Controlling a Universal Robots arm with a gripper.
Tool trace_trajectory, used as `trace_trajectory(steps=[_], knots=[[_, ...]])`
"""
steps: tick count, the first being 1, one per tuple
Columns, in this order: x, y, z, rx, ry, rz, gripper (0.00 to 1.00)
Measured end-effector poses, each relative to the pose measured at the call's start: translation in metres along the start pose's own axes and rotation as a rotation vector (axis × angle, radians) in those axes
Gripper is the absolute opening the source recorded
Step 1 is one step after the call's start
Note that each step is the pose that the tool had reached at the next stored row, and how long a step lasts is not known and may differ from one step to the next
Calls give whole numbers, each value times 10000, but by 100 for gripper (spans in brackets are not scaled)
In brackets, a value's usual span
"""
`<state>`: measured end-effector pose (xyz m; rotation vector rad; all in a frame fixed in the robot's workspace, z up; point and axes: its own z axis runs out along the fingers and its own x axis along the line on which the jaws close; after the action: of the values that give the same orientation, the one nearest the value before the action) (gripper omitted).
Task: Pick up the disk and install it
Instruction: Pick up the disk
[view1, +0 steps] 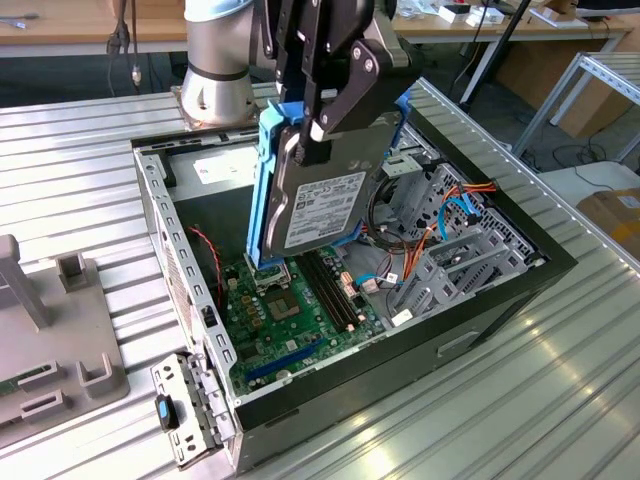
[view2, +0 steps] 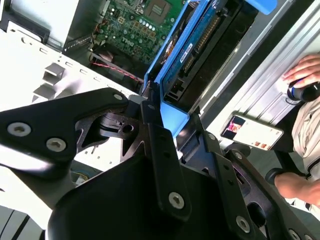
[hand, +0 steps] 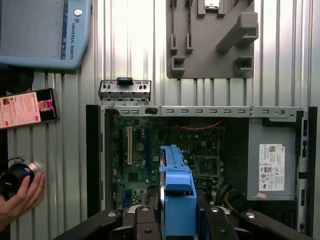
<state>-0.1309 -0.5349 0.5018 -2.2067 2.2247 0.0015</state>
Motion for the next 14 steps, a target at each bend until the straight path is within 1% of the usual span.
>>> trace_trajectory(steps=[3,5,6,7,8,9,14], knots=[[6,-153,12,0,1,18,37],[8,-226,14,0,0,24,37],[15,-303,16,0,0,24,37],[32,-346,16,-1,1,23,37],[73,-396,17,-1,0,24,37],[93,-415,17,-2,0,23,37],[95,-417,17,-2,1,24,37]])
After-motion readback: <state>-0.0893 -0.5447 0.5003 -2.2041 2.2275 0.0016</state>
